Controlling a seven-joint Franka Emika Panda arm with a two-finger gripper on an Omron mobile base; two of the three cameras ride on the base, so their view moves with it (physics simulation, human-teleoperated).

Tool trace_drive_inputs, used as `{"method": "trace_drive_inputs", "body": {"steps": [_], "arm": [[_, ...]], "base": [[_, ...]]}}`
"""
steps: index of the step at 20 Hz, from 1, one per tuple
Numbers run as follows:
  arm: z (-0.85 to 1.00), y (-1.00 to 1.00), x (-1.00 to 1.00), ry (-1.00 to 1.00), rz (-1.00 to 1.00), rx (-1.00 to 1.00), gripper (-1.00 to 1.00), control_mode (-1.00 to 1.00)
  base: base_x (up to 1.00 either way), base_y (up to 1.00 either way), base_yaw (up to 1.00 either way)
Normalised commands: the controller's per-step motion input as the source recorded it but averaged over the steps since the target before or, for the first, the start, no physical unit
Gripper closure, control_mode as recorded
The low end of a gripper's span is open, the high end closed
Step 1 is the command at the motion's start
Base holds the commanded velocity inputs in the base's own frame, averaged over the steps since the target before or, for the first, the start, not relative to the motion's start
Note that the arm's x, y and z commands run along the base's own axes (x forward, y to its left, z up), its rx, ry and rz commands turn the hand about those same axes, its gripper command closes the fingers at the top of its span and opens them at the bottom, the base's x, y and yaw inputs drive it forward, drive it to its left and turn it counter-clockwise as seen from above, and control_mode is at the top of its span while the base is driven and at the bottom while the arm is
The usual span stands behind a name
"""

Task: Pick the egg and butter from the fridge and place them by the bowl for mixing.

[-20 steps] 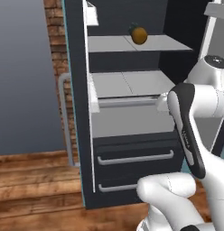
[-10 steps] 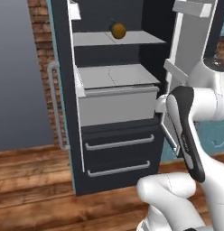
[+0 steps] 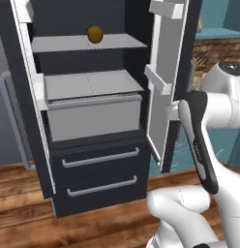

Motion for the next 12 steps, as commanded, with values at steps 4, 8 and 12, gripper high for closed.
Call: {"method": "trace_drive_inputs", "body": {"steps": [4,8,12], "arm": [[0.0,0.0,0.0,0.0,0.0,0.0,1.0,1.0],[0.0,0.0,0.0,0.0,0.0,0.0,1.0,1.0],[0.0,0.0,0.0,0.0,0.0,0.0,1.0,1.0]], "base": [[0.08,-0.73,0.0],[0.14,-0.74,0.0],[0.25,-0.72,0.0]]}}
